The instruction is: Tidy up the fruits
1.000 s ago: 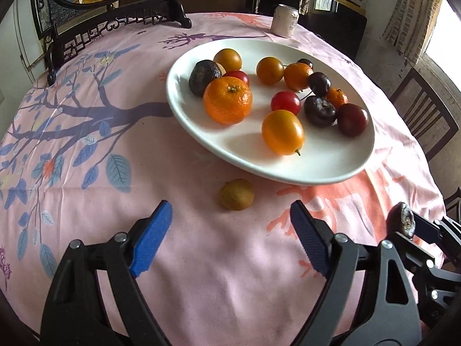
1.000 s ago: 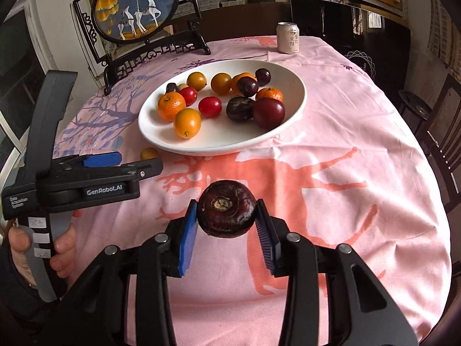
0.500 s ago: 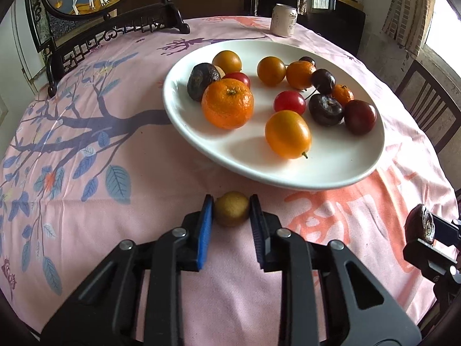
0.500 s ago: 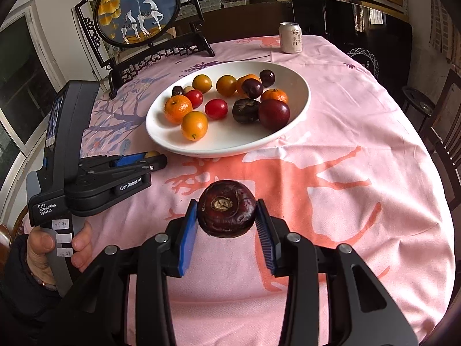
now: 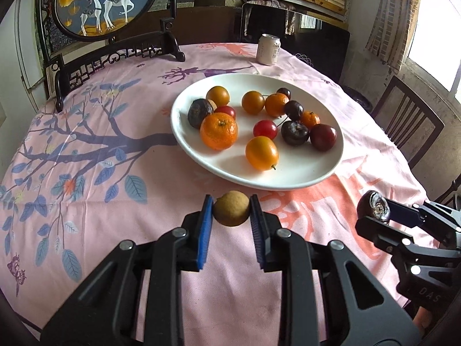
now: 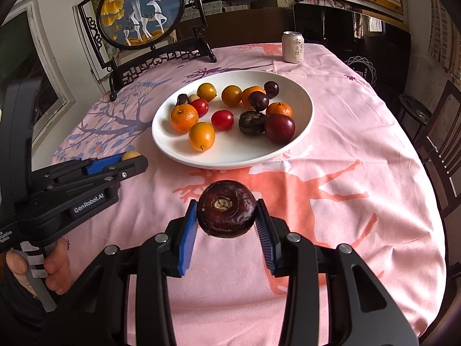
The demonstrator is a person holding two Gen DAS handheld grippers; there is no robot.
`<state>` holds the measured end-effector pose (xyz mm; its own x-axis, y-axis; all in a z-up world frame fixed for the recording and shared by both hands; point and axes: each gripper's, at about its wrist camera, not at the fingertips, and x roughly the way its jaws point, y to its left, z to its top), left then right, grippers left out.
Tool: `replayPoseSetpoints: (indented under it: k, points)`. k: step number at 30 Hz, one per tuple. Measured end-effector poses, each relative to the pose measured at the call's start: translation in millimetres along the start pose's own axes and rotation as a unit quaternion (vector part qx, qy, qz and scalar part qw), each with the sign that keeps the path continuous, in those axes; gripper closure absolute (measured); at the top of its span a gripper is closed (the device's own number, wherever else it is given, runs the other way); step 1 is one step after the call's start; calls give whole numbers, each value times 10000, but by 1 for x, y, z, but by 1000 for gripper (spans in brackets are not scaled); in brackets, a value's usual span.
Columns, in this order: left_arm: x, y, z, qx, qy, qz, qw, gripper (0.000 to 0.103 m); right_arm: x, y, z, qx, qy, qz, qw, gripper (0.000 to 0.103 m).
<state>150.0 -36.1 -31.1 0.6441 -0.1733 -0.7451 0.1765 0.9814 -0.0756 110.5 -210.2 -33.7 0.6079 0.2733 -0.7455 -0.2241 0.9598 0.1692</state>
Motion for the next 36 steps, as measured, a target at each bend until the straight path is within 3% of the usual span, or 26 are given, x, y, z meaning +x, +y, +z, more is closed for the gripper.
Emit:
replayPoseSetpoints:
  k: [7, 12, 17, 20, 21, 22, 23, 24, 26, 27, 28, 31, 36]
  points:
    - [3, 2, 58, 57, 38, 43, 10000, 77, 12, 1, 30, -176, -71, 68, 9998, 63]
    - [50, -5, 111, -27, 406, 16, 9992, 77, 40, -2, 70, -399, -168, 13, 9991, 63]
    - [100, -6, 127, -216, 786, 179, 9965, 77, 80, -8, 90, -542, 109, -71, 9984, 63]
    - [112, -4, 130, -259, 809, 242, 9961, 76, 89, -11, 89, -495, 179, -15, 9986, 63]
    - [114, -4, 131, -259, 789, 260, 9962, 67, 90, -12, 89, -495, 155, -23, 9987, 63]
    - [115, -3, 132, -275, 786, 252, 9962, 58, 90, -12, 90, -512, 82, -58, 9986, 56]
    - [114, -2, 133, -315, 746, 257, 9964, 37, 88, -10, 91, -546, -14, -123, 9984, 48]
    - [111, -1, 134, -344, 671, 291, 9967, 26, 85, -9, 92, -589, -134, -233, 9979, 35]
    - [101, 0, 133, -323, 570, 325, 9973, 21, 78, -7, 92, -686, -292, -434, 9963, 21]
    - [95, 0, 131, -317, 555, 335, 9974, 16, 74, -6, 92, -703, -314, -506, 9957, 9]
    - [86, 1, 129, -324, 491, 329, 9977, 14, 68, -7, 90, -693, -352, -574, 9953, 5]
    - [52, 4, 111, -299, 189, 367, 9987, 4, 48, -9, 78, -529, -353, -570, 9964, 1]
    - [-5, 7, 59, -291, -96, 543, 9981, 2, 21, -12, 37, -76, -18, -34, 10000, 1]
